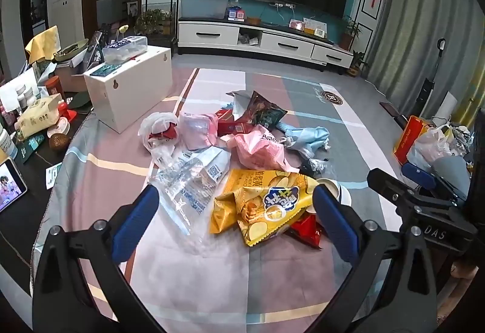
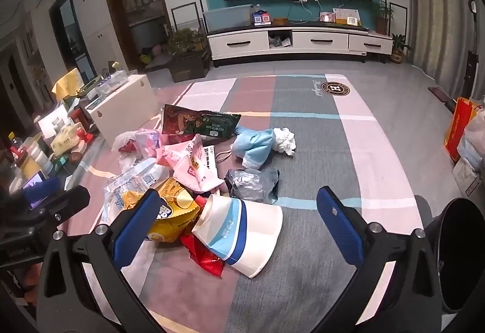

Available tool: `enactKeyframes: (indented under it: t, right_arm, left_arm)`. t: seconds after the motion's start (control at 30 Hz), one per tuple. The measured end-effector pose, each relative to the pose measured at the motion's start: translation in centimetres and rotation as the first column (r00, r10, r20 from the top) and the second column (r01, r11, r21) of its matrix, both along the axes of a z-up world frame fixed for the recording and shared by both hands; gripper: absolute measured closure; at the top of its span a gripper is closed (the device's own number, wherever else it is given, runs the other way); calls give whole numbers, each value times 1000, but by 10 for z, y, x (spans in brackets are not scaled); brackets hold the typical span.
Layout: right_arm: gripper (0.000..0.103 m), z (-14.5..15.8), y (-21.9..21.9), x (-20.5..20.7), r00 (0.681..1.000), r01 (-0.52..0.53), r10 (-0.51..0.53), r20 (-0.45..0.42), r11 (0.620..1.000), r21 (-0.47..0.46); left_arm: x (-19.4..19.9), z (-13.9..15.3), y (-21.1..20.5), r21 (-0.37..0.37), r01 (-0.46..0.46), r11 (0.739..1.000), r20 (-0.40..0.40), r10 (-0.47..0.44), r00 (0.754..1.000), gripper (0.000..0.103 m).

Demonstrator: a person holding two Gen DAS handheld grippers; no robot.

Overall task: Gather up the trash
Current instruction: 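Move right tool to the white-blue paper cup while left tool approaches the yellow chip bag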

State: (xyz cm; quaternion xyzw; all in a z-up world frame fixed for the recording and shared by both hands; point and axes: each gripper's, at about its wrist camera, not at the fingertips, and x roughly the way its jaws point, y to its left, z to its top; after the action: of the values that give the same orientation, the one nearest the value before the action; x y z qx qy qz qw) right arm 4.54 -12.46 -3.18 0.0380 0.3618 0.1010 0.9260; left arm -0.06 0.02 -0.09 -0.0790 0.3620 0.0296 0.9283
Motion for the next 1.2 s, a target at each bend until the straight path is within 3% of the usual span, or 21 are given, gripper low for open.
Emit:
enactKeyframes:
  t: [0.57,1.2]
  right_arm:
    - [2,4,-7,-2,1000,18,-18,2,1000,14]
    - [2,0,-6,0,998,57,-57,12,997,-56]
  left_arm:
    - [-2,-8,-5,-7,16,1000,-22,-16,1000,2]
    - [-2,-9,4,-58,0,998,-59,-4,998,2]
